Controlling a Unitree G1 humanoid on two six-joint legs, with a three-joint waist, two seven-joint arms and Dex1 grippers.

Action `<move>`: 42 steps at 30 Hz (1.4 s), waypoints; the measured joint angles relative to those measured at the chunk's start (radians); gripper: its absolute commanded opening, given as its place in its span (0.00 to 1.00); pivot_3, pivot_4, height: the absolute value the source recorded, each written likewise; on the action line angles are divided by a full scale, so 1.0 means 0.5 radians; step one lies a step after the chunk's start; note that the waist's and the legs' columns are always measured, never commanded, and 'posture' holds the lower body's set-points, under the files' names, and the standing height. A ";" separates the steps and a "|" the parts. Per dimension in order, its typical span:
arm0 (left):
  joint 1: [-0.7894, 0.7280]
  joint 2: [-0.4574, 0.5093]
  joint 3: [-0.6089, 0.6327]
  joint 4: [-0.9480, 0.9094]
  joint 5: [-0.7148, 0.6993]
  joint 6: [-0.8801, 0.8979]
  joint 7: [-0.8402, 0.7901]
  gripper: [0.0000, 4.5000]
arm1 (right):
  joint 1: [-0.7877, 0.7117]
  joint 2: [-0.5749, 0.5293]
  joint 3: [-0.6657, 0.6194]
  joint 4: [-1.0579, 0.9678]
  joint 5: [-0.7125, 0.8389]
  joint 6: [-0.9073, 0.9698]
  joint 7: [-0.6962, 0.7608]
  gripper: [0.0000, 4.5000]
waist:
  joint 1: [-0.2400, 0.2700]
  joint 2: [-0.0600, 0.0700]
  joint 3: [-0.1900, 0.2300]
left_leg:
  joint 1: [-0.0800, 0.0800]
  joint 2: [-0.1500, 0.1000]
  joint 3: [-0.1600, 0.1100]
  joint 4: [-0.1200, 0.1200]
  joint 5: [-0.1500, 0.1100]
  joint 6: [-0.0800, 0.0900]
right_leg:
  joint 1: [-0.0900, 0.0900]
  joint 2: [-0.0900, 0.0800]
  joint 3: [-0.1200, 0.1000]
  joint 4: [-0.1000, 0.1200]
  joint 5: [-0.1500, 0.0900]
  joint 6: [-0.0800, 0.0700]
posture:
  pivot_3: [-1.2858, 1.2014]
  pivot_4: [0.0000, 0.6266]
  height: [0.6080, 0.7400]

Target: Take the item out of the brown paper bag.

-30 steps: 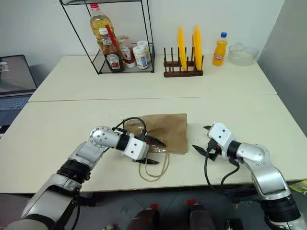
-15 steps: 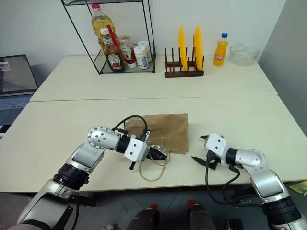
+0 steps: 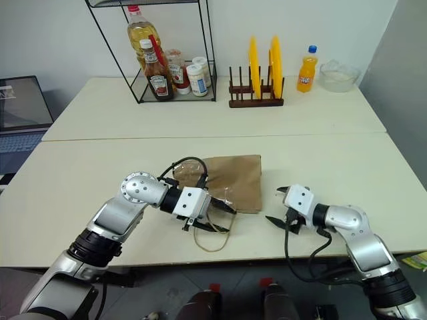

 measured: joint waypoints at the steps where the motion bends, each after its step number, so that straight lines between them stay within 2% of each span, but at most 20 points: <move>1: 0.000 -0.001 0.000 0.001 -0.008 0.019 0.001 0.24 | 0.000 0.005 0.014 0.000 -0.007 -0.003 0.000 1.00 | 0.000 0.000 0.000 | 0.000 0.000 0.000 0.000 0.000 0.000 | 0.000 0.000 0.000 0.000 0.000 0.000 | 0.52 0.24 1.00; 4: -0.046 -0.022 0.019 0.016 -0.049 0.089 0.006 0.04 | 0.000 0.020 0.064 0.001 -0.045 -0.043 0.008 1.00 | 0.001 0.000 0.000 | 0.000 0.000 0.000 0.000 0.000 0.000 | 0.001 0.000 0.000 0.000 0.000 0.000 | 0.52 0.24 1.00; 5: -0.070 -0.027 0.032 0.020 -0.068 0.124 0.012 0.01 | 0.000 0.020 0.083 0.001 -0.051 -0.061 0.012 1.00 | 0.002 0.000 0.000 | 0.000 0.000 0.000 0.000 0.000 0.000 | 0.001 0.000 -0.001 -0.001 0.000 0.000 | 0.52 0.24 1.00; 9: -0.122 -0.041 0.103 0.035 -0.118 0.287 0.078 0.01 | 0.000 -0.004 0.157 0.029 -0.113 -0.193 0.071 1.00 | 0.001 0.000 0.000 | 0.001 0.000 0.000 0.000 0.000 0.000 | 0.002 0.000 -0.001 -0.001 0.000 0.000 | 0.52 0.24 1.00; 14: -0.161 -0.118 0.153 0.101 -0.159 0.552 0.238 0.01 | 0.030 -0.113 0.210 0.032 -0.195 -0.537 0.165 1.00 | 0.002 0.000 0.000 | 0.004 0.000 -0.002 0.001 0.000 0.000 | 0.008 0.000 -0.003 -0.003 0.000 0.001 | 0.52 0.24 1.00; 20: -0.290 -0.240 0.312 0.229 -0.230 0.808 0.487 0.01 | 0.044 -0.179 0.288 0.165 -0.407 -1.298 0.130 1.00 | 0.008 -0.001 0.000 | 0.012 0.000 -0.002 0.001 0.000 -0.001 | 0.018 0.000 -0.004 -0.006 -0.001 0.001 | 0.52 0.24 1.00; 22: -0.330 -0.286 0.362 0.295 -0.254 0.863 0.564 0.01 | -0.008 -0.155 0.341 0.258 -0.516 -1.565 0.066 1.00 | 0.004 -0.002 0.000 | 0.018 0.000 -0.001 0.000 0.000 -0.001 | 0.023 0.000 -0.003 -0.006 -0.001 0.002 | 0.52 0.24 1.00; 25: -0.372 -0.334 0.412 0.370 -0.267 0.914 0.639 0.01 | -0.121 -0.073 0.418 0.385 -0.599 -1.769 0.027 1.00 | -0.005 -0.002 0.000 | 0.020 0.000 0.000 -0.001 0.004 -0.007 | 0.024 0.001 -0.003 -0.006 -0.001 0.002 | 0.52 0.24 1.00; 38: -0.421 -0.404 0.482 0.492 -0.281 0.941 0.749 0.01 | -0.622 0.342 0.697 0.926 -0.766 -2.004 -0.032 1.00 | -0.007 -0.002 0.001 | 0.020 0.000 -0.003 0.000 0.005 -0.009 | 0.024 0.000 -0.002 -0.005 -0.001 0.001 | 0.52 0.24 1.00; 42: -0.421 -0.405 0.483 0.490 -0.281 0.942 0.756 0.01 | -0.661 0.394 0.778 0.881 -0.622 -1.788 0.162 1.00 | -0.009 -0.002 0.001 | 0.020 0.000 -0.003 0.000 0.005 -0.009 | 0.024 0.000 -0.002 -0.005 -0.001 0.001 | 0.52 0.24 1.00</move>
